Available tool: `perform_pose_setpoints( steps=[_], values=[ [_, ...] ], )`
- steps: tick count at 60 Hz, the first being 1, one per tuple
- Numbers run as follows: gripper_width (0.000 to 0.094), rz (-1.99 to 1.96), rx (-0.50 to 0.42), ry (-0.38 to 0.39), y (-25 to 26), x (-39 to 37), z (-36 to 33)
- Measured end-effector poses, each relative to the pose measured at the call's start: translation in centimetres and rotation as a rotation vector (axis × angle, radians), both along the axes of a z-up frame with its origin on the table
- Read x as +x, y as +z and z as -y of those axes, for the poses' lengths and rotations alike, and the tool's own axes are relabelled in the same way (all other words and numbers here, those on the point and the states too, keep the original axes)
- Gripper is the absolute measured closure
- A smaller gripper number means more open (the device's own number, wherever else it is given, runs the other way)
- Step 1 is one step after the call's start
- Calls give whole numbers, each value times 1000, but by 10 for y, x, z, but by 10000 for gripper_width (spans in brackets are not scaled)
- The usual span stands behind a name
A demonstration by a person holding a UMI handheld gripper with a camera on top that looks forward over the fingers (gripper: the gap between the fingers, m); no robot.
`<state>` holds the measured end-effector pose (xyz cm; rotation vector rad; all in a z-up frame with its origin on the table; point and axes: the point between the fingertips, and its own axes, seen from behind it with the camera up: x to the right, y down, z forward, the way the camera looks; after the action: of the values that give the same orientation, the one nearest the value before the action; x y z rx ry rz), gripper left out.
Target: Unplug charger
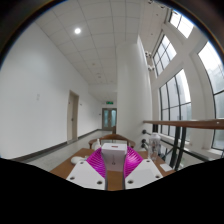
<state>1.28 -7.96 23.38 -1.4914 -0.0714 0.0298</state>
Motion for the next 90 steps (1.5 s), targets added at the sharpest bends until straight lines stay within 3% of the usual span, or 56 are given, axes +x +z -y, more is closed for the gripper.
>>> perform_pose_setpoints(
  steps=[6, 18, 30, 34, 41, 46, 60, 78, 85, 90],
  values=[
    [754, 8, -117, -33, -35, 24, 2],
    [725, -43, -397, -63, -166, 59, -21],
    [691, -23, -495, -65, -206, 61, -30],
    [638, -31, -518, -72, -215, 62, -34],
    [540, -33, -532, -47, -216, 58, -43],
    [257, -62, -529, -30, -214, 55, -43],
    [107, -32, -468, -32, -194, 57, -15],
    [95, 41, -390, -38, -162, 54, 60],
    [105, 58, -347, -115, -154, 80, 79],
    [104, 2, -347, -58, -155, 67, 93]
  ],
)
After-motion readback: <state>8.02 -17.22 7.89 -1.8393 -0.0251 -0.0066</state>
